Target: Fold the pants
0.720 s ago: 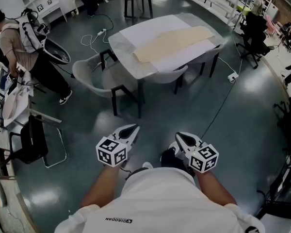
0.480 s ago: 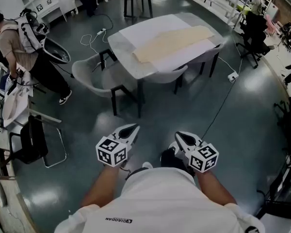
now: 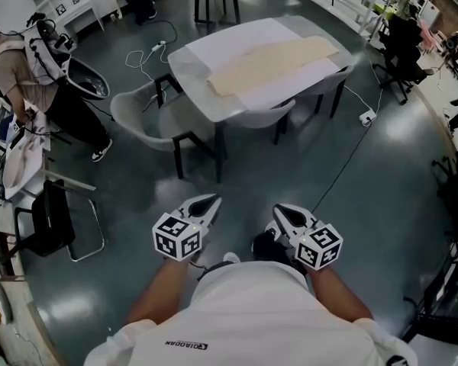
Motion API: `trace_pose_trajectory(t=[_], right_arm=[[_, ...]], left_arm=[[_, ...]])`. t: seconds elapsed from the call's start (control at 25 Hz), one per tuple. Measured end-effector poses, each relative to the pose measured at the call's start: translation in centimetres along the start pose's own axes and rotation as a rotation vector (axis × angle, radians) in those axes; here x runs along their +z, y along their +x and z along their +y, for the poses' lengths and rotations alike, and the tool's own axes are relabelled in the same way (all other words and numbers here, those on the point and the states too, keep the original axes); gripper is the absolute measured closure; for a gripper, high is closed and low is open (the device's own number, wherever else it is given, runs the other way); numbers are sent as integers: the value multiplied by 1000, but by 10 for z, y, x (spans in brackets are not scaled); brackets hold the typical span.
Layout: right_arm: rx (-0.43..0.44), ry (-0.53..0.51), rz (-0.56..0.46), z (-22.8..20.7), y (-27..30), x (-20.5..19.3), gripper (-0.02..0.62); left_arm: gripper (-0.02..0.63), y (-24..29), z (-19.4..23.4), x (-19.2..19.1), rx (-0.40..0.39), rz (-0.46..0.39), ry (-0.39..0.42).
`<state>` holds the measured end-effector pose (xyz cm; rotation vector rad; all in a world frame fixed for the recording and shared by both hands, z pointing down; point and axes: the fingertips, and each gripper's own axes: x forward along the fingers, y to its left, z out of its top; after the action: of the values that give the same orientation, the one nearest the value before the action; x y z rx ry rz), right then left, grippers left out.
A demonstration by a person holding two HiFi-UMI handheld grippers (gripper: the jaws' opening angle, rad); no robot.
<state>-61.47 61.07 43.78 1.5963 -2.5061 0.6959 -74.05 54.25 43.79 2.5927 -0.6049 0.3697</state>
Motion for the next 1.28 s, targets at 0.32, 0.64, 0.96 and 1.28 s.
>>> trace_pose_trajectory(t=[0.32, 0.64, 0.96, 1.28], right_arm=[[-26, -51, -12, -45, 9, 23, 574], [7, -52, -12, -113, 40, 58, 574], [18, -39, -58, -204, 52, 115, 574], [3, -42, -75, -281, 48, 140, 574]], left_arm=[[574, 43, 10, 13, -1, 29, 5], [574, 119, 24, 59, -15, 34, 23], [574, 211, 31, 109, 3, 58, 46], [574, 286, 40, 141, 41, 50, 70]])
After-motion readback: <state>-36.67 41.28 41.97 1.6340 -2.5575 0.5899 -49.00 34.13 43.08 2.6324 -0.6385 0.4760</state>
